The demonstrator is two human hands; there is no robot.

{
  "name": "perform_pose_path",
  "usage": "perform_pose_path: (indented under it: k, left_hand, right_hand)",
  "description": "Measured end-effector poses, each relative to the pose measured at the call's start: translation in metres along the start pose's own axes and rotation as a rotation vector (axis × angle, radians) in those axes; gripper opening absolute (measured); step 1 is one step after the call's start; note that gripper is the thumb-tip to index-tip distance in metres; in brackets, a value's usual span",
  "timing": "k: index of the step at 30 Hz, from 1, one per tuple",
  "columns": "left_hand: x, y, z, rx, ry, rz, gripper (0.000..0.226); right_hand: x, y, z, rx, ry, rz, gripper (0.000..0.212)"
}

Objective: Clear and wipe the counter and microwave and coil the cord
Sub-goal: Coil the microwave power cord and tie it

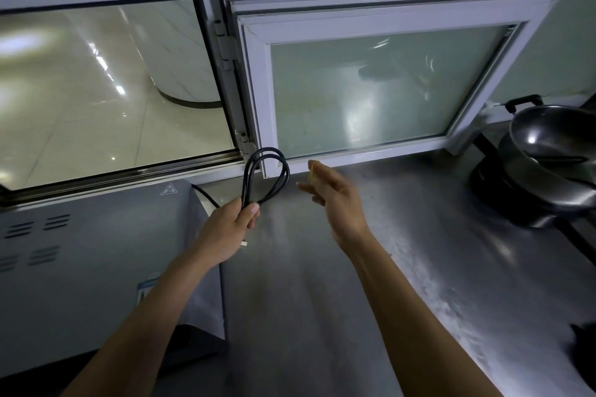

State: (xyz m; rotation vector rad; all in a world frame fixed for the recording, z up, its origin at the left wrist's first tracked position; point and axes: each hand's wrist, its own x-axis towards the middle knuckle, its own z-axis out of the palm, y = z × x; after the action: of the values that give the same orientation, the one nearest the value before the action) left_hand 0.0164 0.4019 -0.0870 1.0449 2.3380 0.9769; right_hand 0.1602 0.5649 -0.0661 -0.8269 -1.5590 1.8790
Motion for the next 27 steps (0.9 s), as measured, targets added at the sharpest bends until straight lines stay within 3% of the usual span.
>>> perform_pose_path:
  k: [6,13,19,27]
  left_hand:
    - [-0.001,-0.004,-0.002,0.060,-0.028,-0.013,0.034]
    - [0.002,-0.009,-0.002,0.299,-0.086,0.122,0.035]
    - [0.007,-0.005,-0.002,0.509,-0.075,0.318,0.026]
    - [0.005,-0.006,-0.008,0.464,-0.039,0.448,0.018]
  right_hand:
    - [0.000,-0.011,0.007,-0.213,-0.083,-0.079,0.045]
    - [0.003,-0.041,0.005,-0.751,-0.233,-0.158,0.076]
    - [0.013,-0.045,0.006,-1.159,-0.301,-0.224,0.050]
    - [0.020,-0.040,0.003,-1.163,-0.292,-0.238,0.042]
